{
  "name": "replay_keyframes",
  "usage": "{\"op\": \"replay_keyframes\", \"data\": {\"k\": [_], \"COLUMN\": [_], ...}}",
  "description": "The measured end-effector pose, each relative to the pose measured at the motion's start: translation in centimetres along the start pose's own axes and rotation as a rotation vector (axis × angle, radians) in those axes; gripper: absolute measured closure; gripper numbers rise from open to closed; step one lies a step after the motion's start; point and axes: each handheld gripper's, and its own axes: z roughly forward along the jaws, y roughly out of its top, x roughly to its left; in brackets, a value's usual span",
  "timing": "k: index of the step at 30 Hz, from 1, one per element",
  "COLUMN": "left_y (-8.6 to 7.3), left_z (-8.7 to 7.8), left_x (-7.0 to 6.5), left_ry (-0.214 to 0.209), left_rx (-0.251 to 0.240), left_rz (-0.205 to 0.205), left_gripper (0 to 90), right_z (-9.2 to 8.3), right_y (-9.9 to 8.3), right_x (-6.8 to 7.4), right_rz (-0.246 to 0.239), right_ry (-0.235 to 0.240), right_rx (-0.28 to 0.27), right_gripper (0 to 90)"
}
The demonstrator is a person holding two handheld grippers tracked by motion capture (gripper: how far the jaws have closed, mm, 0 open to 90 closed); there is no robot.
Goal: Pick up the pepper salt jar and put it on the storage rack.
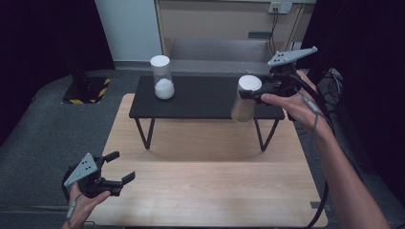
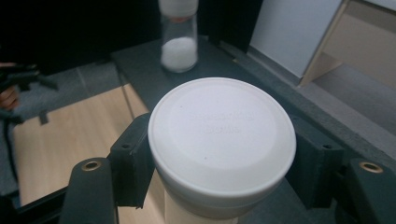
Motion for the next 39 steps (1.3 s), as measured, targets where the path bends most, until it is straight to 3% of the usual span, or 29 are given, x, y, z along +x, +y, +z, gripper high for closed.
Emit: {"op": "replay_keyframes", "data": {"k": [7,13,16,27,39], "left_y": [0.0,0.1,0.1,0.0,0.1], "left_z": [0.0,0.2,0.2,0.2,0.3], "left_x": [0.0,0.0,0.1,0.2,0.3], "left_ry": [-0.001,-0.004,-0.004,-0.007,-0.010], "left_rx": [-0.001,0.007,0.005,0.004,0.009], "left_rz": [-0.001,0.003,0.002,0.003,0.010], "left_gripper": [2.0,1.9,2.0,2.0,2.0], "right_z": [1.7,3.1,4.1,7.3,8.1], "right_y": [1.3,1.9,2.5,2.7,2.4], "right_x": [-0.4,-1.7,-2.1,-3.2,-3.9], "right_rz": [0.018,0.069,0.077,0.105,0.129], "right_ry": [-0.116,-0.145,-0.164,-0.184,-0.169], "right_rx": [-0.011,-0.030,-0.007,0.054,0.077], "right_gripper": [33.8,33.7,33.8,33.8,33.6]}}
